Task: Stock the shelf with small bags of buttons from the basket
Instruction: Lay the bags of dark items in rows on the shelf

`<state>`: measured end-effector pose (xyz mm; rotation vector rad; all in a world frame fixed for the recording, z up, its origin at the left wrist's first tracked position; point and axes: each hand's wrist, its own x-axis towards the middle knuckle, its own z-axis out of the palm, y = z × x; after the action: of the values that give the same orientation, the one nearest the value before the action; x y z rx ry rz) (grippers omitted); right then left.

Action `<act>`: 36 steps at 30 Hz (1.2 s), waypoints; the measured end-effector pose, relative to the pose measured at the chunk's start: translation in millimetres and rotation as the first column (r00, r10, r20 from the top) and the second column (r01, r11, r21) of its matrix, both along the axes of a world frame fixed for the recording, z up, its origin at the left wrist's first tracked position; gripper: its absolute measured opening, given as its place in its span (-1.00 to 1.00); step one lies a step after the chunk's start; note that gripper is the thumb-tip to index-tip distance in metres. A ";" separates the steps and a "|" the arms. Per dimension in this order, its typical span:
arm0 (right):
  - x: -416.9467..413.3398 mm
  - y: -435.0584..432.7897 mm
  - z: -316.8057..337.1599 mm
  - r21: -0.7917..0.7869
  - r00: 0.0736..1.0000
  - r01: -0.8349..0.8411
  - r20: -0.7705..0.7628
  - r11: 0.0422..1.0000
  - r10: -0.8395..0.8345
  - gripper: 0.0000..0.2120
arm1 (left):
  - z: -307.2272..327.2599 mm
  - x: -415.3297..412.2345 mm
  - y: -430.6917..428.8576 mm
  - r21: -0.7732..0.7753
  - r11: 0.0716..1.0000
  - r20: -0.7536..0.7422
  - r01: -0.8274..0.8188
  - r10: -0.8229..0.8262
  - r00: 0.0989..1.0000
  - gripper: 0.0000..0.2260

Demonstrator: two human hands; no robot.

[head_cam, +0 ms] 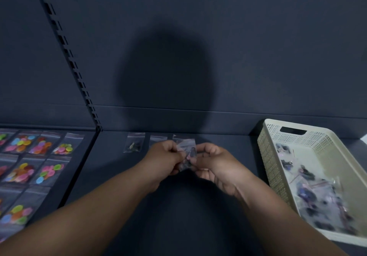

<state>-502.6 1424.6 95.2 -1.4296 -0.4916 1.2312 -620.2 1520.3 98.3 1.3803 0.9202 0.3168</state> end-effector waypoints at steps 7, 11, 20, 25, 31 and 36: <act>16.9 5.4 -7.4 -0.062 0.951 0.295 0.119 0.953 -0.287 -0.85 | -9.9 4.9 8.2 0.301 0.950 -0.137 0.083 -0.043 0.990 -0.92; 25.9 1.8 -21.5 -0.187 0.407 0.325 0.912 0.927 0.041 -0.61 | -18.3 0.0 13.5 0.681 0.657 -0.359 0.323 -0.085 0.930 -0.85; 10.2 -5.2 -47.6 -0.402 0.072 -0.036 0.912 0.915 0.403 -0.52 | -32.0 -2.0 8.2 0.631 0.225 -0.726 0.742 -0.167 0.667 -0.49; 16.0 3.5 -45.8 -0.439 0.089 -0.046 0.893 0.897 0.442 -0.51 | -31.0 -1.1 9.2 0.634 0.233 -0.724 0.737 -0.156 0.672 -0.49; 16.9 13.4 -43.9 -0.441 0.126 -0.041 0.888 0.897 0.442 -0.50 | -29.0 -1.2 10.5 0.631 0.240 -0.720 0.737 -0.170 0.672 -0.47; 14.8 10.7 -36.8 -0.411 0.165 -0.054 0.895 0.910 0.414 -0.51 | -24.6 -1.0 11.1 0.651 0.254 -0.696 0.716 -0.179 0.696 -0.45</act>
<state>-487.7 1435.3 58.4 -2.4251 -1.5422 0.3760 -621.2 1531.4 73.7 2.8461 0.6346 -0.0855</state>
